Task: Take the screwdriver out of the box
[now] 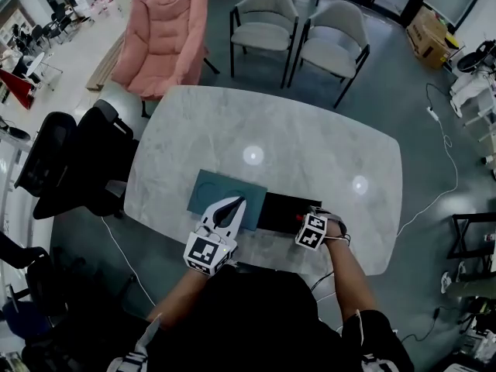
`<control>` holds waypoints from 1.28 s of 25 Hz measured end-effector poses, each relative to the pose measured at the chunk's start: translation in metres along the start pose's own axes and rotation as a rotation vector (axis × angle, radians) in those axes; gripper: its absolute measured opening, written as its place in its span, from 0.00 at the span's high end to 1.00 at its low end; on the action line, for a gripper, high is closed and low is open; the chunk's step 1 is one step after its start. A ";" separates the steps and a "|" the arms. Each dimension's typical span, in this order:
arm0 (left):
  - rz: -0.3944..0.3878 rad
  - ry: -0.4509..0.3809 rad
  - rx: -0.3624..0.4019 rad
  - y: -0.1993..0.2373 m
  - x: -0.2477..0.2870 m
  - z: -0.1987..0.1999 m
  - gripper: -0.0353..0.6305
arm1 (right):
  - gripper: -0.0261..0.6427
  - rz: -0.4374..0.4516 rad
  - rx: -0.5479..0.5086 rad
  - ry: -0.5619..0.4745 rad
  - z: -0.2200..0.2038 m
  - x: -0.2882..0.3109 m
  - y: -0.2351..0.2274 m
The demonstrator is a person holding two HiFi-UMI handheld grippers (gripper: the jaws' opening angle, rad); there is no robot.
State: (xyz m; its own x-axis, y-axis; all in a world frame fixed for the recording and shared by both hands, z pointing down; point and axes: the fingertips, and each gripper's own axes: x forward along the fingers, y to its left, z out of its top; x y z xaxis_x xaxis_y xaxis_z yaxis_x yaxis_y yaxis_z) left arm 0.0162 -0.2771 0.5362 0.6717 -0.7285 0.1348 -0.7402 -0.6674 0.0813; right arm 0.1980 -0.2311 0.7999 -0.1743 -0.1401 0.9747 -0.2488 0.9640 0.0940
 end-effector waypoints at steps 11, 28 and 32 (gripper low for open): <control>-0.010 -0.005 0.001 0.001 0.000 0.004 0.94 | 0.79 -0.073 0.084 -0.051 0.005 -0.012 -0.003; -0.060 -0.018 0.020 -0.016 0.000 0.012 0.94 | 0.79 -0.400 0.312 -0.372 0.040 -0.103 -0.017; -0.075 -0.021 0.028 -0.020 0.001 0.016 0.94 | 0.79 -0.487 0.374 -0.489 0.053 -0.141 -0.022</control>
State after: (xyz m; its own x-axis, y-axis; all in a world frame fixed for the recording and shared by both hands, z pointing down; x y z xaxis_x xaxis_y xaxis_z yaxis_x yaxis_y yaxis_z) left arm 0.0320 -0.2665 0.5192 0.7262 -0.6788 0.1086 -0.6865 -0.7245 0.0625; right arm 0.1778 -0.2450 0.6493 -0.3414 -0.6948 0.6330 -0.6943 0.6404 0.3285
